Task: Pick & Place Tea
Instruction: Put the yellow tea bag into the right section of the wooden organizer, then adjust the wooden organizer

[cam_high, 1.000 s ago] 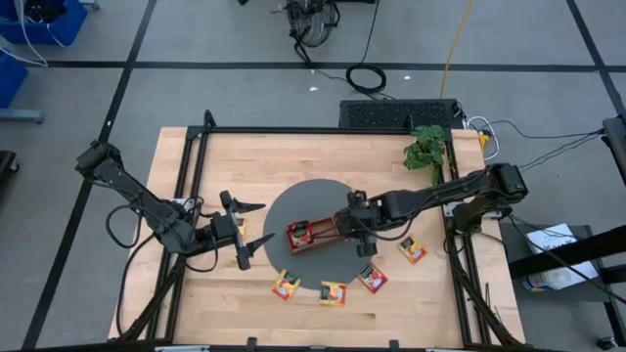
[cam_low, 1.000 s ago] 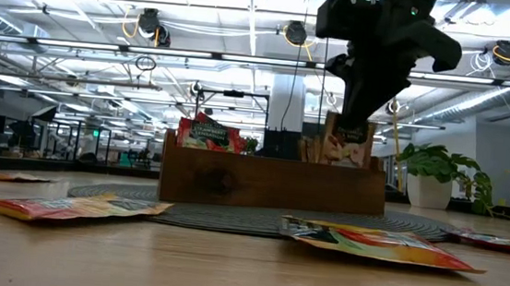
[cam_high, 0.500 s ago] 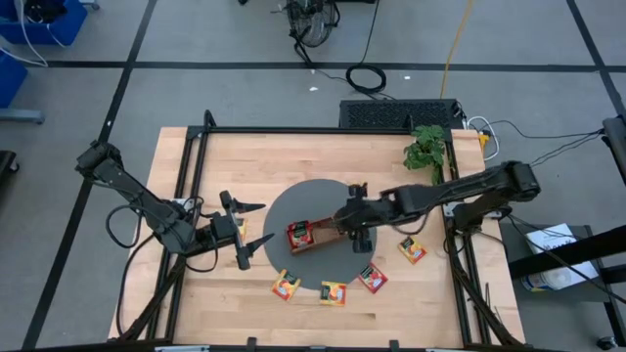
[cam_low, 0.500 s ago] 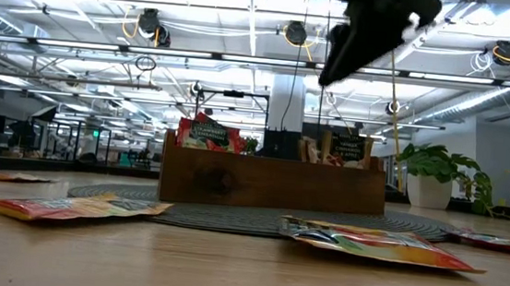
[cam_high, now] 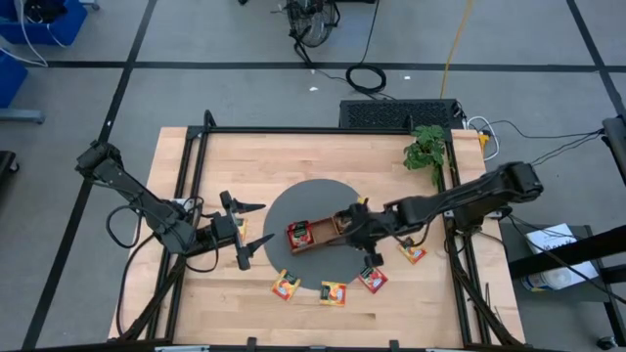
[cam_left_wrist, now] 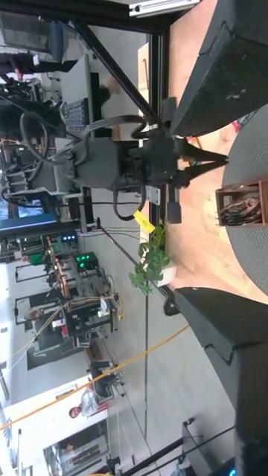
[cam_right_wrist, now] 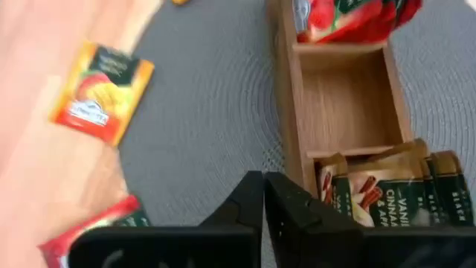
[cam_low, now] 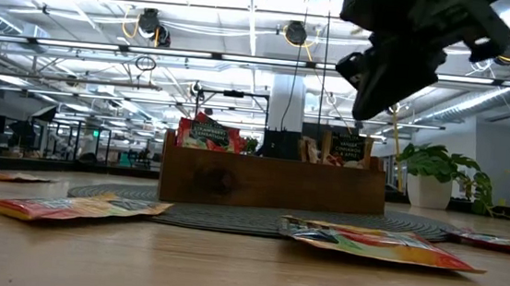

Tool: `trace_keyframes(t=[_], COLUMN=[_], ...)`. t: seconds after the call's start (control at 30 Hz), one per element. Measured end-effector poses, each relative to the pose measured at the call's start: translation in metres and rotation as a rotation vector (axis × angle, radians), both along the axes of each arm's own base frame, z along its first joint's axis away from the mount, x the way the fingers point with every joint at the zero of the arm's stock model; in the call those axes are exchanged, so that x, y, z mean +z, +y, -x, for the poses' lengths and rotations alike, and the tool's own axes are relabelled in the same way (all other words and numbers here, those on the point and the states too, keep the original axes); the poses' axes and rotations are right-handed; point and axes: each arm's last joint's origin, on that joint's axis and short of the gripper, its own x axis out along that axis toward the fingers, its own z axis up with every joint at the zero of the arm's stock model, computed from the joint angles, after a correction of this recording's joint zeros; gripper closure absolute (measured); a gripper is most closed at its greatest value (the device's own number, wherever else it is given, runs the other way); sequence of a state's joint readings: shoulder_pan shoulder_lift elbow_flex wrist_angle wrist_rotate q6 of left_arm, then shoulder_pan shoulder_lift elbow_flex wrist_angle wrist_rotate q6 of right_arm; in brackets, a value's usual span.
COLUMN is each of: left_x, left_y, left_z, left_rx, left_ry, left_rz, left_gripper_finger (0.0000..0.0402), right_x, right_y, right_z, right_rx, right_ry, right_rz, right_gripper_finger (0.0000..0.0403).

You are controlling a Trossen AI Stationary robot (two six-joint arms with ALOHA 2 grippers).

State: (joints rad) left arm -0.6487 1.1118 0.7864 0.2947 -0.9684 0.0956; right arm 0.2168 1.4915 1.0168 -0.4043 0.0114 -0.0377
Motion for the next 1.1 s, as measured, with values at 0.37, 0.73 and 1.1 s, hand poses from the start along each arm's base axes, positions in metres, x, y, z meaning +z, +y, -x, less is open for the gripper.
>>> trace_keyframes(t=[0.37,0.73,1.1], left_x=[0.0,-0.001,-0.001], left_y=[0.0,0.0,0.0], left_z=[0.0,0.0,0.0], left_rx=[0.0,0.0,-0.001], left_ry=[-0.002,0.006,0.006], left_rz=[0.016,0.011,0.011], left_gripper_finger=[0.0062,0.0062,0.0062], right_x=[-0.026,-0.012,0.064], right_y=[-0.021,-0.028,-0.012], right_z=[-0.011,-0.012,0.037], right_rx=[-0.086,-0.139,-0.138], right_ry=[0.084,-0.007,-0.322], right_rz=[0.129,0.151,-0.007], right_gripper_finger=[0.0403,0.0403,0.0403])
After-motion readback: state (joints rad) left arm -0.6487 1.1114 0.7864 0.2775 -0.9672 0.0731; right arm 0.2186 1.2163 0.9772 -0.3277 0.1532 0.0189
